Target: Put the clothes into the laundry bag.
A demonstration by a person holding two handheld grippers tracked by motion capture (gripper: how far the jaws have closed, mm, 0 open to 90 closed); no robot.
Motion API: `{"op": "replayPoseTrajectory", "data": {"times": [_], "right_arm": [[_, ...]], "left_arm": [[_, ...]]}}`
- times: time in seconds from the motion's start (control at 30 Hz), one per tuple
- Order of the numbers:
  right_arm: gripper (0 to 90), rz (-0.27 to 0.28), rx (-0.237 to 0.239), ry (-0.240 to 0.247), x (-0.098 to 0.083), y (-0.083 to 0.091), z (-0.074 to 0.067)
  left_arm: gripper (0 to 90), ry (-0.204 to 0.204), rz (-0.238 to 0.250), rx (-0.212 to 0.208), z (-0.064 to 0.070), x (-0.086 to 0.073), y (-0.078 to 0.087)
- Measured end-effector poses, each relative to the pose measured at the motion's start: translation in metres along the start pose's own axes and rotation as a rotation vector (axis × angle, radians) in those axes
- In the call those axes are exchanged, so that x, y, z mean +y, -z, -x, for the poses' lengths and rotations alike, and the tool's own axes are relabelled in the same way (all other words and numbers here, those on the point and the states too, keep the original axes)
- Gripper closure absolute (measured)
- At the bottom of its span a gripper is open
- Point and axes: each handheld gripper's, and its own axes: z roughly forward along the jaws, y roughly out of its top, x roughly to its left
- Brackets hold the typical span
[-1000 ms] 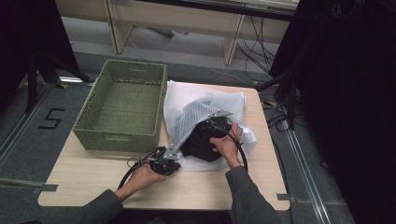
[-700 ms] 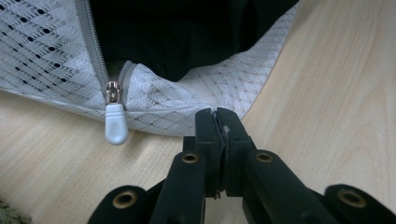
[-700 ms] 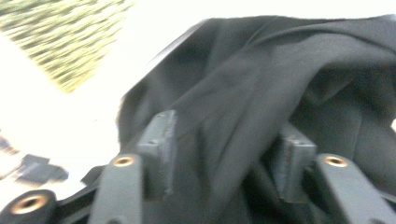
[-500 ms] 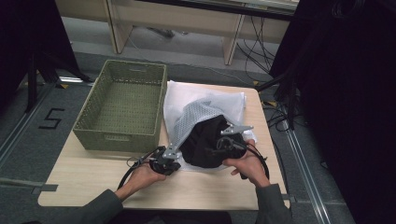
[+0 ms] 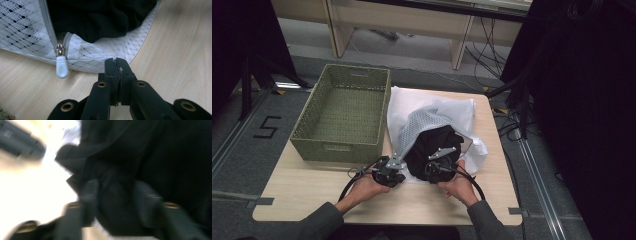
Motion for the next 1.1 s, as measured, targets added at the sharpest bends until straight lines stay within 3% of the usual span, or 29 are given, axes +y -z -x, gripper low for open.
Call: {"op": "replayPoseTrajectory", "data": {"times": [0.03, 0.07, 0.1, 0.13, 0.2, 0.3, 0.43, 0.53, 0.6, 0.63, 0.67, 0.7, 0.77, 0.8, 0.83, 0.87, 0.9, 0.93, 0.97, 1.1], "right_arm": [[77.1, 0.007, -0.017, 0.018, 0.004, -0.002, 0.002], [80.7, 0.010, -0.032, 0.011, 0.006, -0.003, 0.002], [83.1, 0.037, -0.051, 0.002, 0.008, -0.007, 0.001], [84.7, 0.011, -0.069, 0.006, 0.013, -0.007, -0.001], [85.7, 0.005, -0.087, 0.013, 0.021, -0.009, -0.002], [86.0, 0.033, -0.115, 0.024, 0.040, -0.019, 0.004], [86.0, 0.074, -0.162, -0.018, 0.063, -0.038, 0.018], [85.9, 0.118, -0.195, -0.080, 0.075, -0.047, 0.037], [84.9, 0.136, -0.183, -0.093, 0.073, -0.048, 0.043], [83.9, 0.126, -0.167, -0.100, 0.072, -0.047, 0.041], [82.8, 0.142, -0.175, -0.075, 0.070, -0.046, 0.041], [81.0, 0.139, -0.157, -0.093, 0.069, -0.044, 0.037], [78.9, 0.129, -0.126, -0.052, 0.066, -0.038, 0.037], [76.6, 0.117, -0.095, -0.061, 0.064, -0.032, 0.035], [74.2, 0.102, -0.057, -0.102, 0.061, -0.028, 0.031], [73.1, 0.107, -0.042, -0.091, 0.058, -0.026, 0.030], [71.0, 0.087, -0.014, -0.104, 0.056, -0.019, 0.028], [68.5, 0.116, -0.004, -0.088, 0.052, -0.016, 0.027], [67.3, 0.120, 0.006, -0.081, 0.049, -0.009, 0.026], [59.4, 0.180, 0.031, -0.074, 0.040, 0.025, 0.022]], "left_arm": [[87.7, 0.024, 0.021, 0.000, 0.001, 0.000, -0.001], [87.8, 0.010, 0.008, -0.003, 0.000, 0.000, 0.000], [87.9, 0.039, 0.031, 0.004, 0.003, -0.001, -0.002], [88.0, 0.042, 0.027, 0.010, 0.005, -0.001, -0.001], [88.1, 0.005, 0.020, 0.015, 0.006, -0.001, 0.000], [88.1, 0.030, 0.020, 0.011, 0.007, -0.002, 0.000], [88.1, 0.021, 0.025, 0.015, 0.005, -0.002, 0.000], [88.1, -0.003, 0.006, 0.005, 0.004, -0.002, 0.002], [88.1, 0.040, 0.025, 0.002, 0.005, -0.003, 0.000], [88.1, 0.040, 0.026, 0.003, 0.005, -0.003, 0.000], [88.1, 0.032, 0.017, 0.003, 0.005, -0.003, 0.001], [88.0, 0.036, 0.022, 0.004, 0.006, -0.003, 0.002], [88.1, 0.013, 0.001, -0.005, 0.008, -0.004, 0.005], [88.1, -0.008, -0.028, -0.015, 0.008, -0.005, 0.007], [88.1, -0.008, -0.022, -0.012, 0.009, -0.006, 0.008], [88.1, 0.004, -0.015, -0.013, 0.011, -0.007, 0.008], [88.1, -0.027, -0.037, -0.005, 0.010, -0.008, 0.011], [88.1, -0.003, -0.027, -0.004, 0.013, -0.009, 0.011], [88.0, -0.040, -0.048, -0.002, 0.012, -0.010, 0.014], [87.8, -0.024, -0.059, -0.024, 0.013, -0.015, 0.019]]}}
